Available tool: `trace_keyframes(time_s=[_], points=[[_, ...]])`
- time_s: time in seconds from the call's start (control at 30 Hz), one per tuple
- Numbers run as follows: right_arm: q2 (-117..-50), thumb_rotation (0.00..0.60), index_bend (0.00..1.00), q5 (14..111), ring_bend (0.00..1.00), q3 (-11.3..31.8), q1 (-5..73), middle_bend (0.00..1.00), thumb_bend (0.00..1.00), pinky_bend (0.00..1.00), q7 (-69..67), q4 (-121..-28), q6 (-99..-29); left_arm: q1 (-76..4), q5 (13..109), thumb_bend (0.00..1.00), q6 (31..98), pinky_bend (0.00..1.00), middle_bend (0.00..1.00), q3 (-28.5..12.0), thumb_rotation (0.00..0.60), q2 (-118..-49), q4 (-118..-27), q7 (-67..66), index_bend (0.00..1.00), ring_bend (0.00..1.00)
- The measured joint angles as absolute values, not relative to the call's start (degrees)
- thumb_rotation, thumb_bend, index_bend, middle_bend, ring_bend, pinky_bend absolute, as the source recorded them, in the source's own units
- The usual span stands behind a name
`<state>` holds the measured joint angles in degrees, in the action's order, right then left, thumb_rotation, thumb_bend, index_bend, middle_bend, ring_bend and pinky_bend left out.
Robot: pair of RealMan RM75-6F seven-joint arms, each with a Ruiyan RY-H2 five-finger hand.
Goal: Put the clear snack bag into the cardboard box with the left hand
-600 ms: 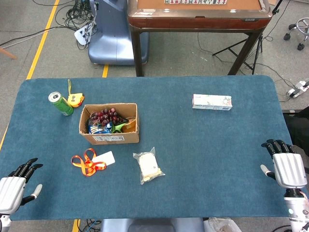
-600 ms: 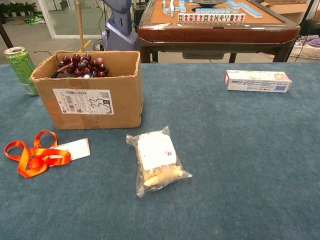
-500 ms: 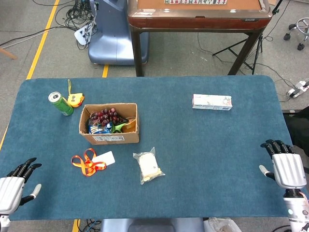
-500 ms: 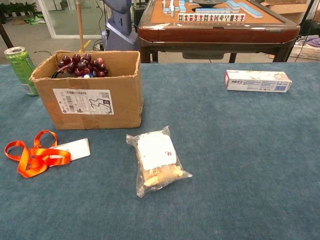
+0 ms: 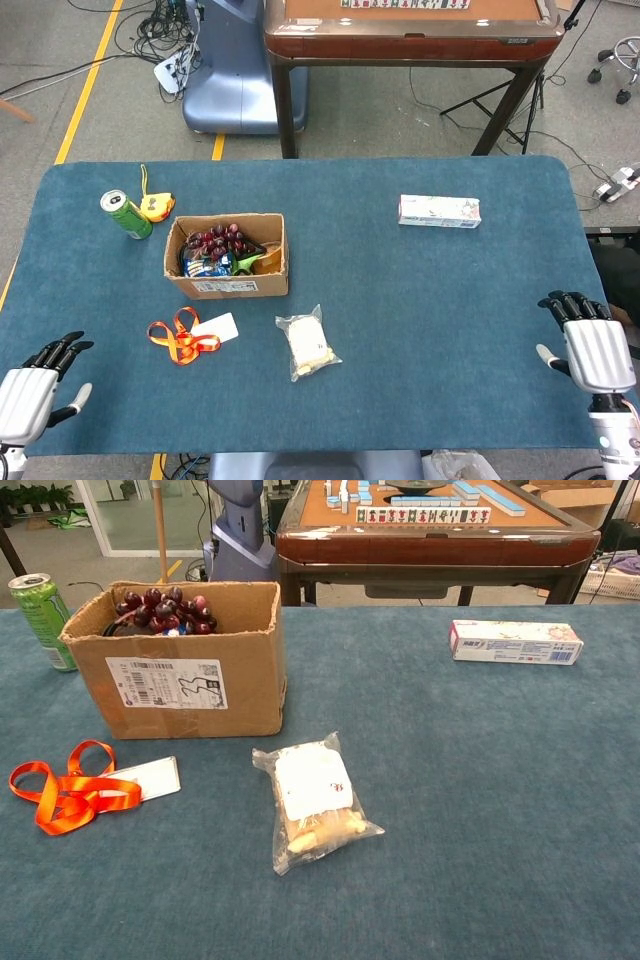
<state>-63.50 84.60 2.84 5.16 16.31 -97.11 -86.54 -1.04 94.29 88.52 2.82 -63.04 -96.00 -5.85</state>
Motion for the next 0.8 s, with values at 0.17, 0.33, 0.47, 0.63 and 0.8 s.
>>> trace_keyframes(time_s=[0.17, 0.33, 0.47, 0.63, 0.8], points=[[-63.03, 0.600, 0.33, 85.16, 0.21, 2.85, 4.71, 0.27, 0.09, 0.33, 16.06, -97.68, -87.17, -1.42, 95.66, 0.30, 88.75, 0.31, 0.26, 2.93, 0.600, -63.56, -95.82, -5.26, 0.28, 0.23], [-62.62, 0.600, 0.33, 85.64, 0.21, 2.98, 4.09, 0.28, 0.09, 0.33, 16.03, -98.35, -88.31, -2.74, 97.30, 0.30, 87.30, 0.31, 0.28, 3.26, 0.600, -64.25, -95.45, -3.98, 0.30, 0.26], [-62.28, 0.600, 0.33, 85.80, 0.21, 3.26, 3.81, 0.29, 0.09, 0.33, 15.73, -98.57, -88.69, -4.11, 99.08, 0.30, 86.11, 0.31, 0.28, 3.39, 0.600, -64.91, -94.96, -4.36, 0.31, 0.26], [-61.85, 0.600, 0.33, 85.97, 0.21, 3.42, 3.60, 0.29, 0.09, 0.33, 15.28, -98.88, -88.89, -6.25, 101.85, 0.30, 84.83, 0.32, 0.28, 3.13, 0.600, -66.00, -94.73, -6.81, 0.31, 0.28], [-61.53, 0.600, 0.33, 86.46, 0.21, 3.67, 3.15, 0.30, 0.09, 0.33, 14.34, -98.96, -89.93, -9.12, 105.24, 0.30, 83.59, 0.62, 0.40, 2.10, 0.600, -67.50, -94.64, -11.17, 0.27, 0.44]])
